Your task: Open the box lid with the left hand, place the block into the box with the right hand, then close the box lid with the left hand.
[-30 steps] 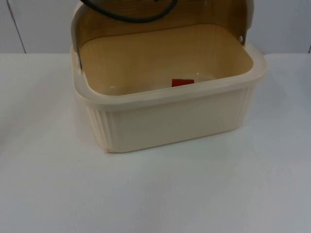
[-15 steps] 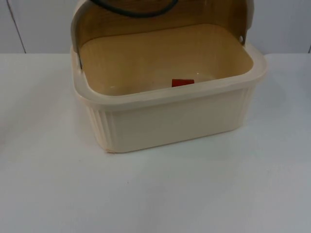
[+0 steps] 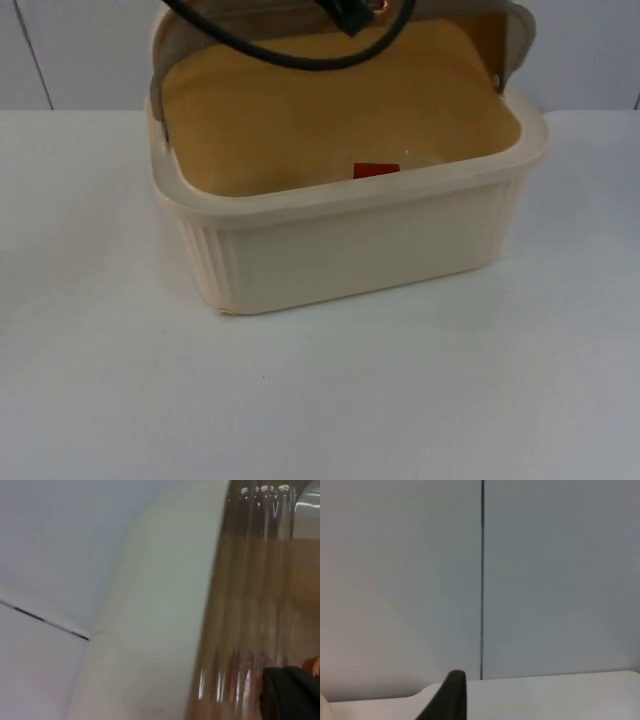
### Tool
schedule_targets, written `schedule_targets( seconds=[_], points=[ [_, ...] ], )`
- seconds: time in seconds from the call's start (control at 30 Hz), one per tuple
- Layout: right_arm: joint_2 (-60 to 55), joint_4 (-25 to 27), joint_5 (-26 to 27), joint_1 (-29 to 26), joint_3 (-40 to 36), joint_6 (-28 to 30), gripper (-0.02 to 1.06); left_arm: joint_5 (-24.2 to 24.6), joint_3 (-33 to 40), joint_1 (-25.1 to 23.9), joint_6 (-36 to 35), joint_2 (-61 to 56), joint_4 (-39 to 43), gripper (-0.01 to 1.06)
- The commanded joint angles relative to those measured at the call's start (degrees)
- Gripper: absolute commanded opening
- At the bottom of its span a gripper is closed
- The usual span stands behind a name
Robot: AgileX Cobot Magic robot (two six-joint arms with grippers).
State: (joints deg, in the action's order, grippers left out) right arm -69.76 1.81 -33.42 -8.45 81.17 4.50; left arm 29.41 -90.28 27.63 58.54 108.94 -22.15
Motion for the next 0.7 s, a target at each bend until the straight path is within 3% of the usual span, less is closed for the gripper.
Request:
schedule_targets(
  seconds=[0.0, 0.5, 0.67],
  points=[
    [0.09, -0.19, -0.13, 1.28, -0.25, -0.17, 1.04, 0.56, 2.10, 0.67, -0.63, -0.74, 0.89, 0.00],
    [0.09, -1.43, -0.13, 3.10, -0.25, -1.08, 1.04, -13.71, 20.42, 7.85, -0.98, -5.70, 6.73, 0.00],
    [0.48, -1.43, -0.13, 3.10, -0.25, -1.07, 1.04, -14.97, 23.75, 10.13, -0.98, -6.05, 8.88, 0.00]
  ],
)
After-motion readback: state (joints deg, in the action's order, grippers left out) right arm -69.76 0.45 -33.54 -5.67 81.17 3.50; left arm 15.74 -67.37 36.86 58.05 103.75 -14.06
